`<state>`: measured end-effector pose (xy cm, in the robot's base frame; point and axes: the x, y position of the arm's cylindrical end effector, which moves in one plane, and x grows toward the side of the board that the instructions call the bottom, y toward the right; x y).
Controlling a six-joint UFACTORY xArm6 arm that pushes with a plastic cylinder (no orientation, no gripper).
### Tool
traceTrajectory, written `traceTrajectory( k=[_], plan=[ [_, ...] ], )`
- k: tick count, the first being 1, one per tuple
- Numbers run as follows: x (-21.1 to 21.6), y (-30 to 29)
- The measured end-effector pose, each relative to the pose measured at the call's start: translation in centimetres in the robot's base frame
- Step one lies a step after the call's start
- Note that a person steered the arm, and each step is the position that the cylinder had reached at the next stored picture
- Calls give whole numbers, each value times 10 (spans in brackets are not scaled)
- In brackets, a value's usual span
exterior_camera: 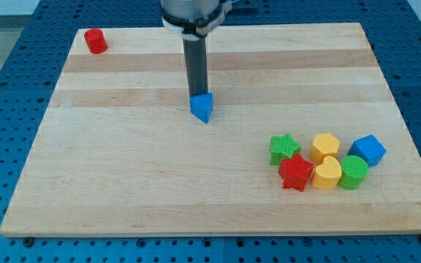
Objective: Push the triangle towards the group of blocks
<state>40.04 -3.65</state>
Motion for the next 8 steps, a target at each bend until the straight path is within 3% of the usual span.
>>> traceTrajectory(
  k=[1,2,3,4,6,7,8],
  plan=[
    [-15,-6],
    [-28,-50],
    [12,-72],
    [41,-50],
    [38,61],
    [38,10],
    [9,-29]
  ],
)
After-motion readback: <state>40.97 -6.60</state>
